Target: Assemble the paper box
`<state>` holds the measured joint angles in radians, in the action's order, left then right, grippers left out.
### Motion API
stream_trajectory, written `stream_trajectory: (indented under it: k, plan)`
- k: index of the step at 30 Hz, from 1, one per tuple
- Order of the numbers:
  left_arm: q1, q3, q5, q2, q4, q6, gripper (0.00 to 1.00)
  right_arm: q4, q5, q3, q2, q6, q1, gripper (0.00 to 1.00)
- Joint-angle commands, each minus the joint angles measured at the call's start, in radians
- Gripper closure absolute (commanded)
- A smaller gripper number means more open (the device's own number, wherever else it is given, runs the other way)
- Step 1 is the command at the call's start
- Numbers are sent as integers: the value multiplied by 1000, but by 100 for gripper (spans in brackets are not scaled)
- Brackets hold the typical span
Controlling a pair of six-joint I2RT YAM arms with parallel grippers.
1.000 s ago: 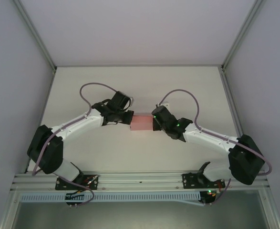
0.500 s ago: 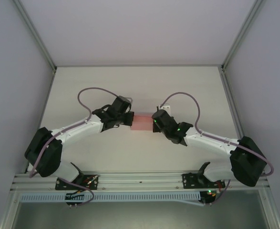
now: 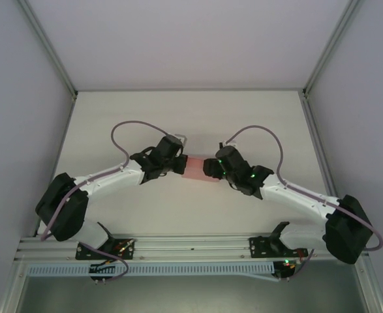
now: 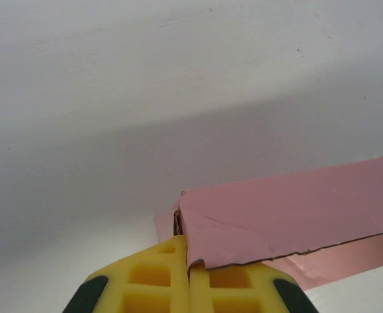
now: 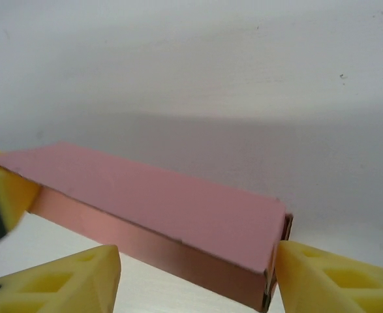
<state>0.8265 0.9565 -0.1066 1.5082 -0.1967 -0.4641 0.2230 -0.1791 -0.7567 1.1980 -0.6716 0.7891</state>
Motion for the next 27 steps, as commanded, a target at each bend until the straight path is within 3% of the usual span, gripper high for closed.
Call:
stream_trajectory:
  k: [1, 6, 8, 17, 24, 27]
  plan:
    - [25, -29, 58, 65, -201, 20, 100, 19, 98, -6, -66, -41, -65, 35]
    - [28, -29, 33, 52, -202, 20, 100, 31, 66, 14, -119, -56, -100, 34]
    - [28, -28, 32, 52, -200, 20, 100, 36, 72, 17, -108, -70, -124, 42]
    - [34, -38, 12, 14, -186, 53, 99, 49, 206, 82, 12, -127, -147, 58]
    - [36, -18, 38, -16, -194, 98, 81, 36, 186, 193, 6, -183, -148, 64]
    - [39, 2, 85, -55, -231, 130, 65, 32, 183, 197, 11, -190, -147, 65]
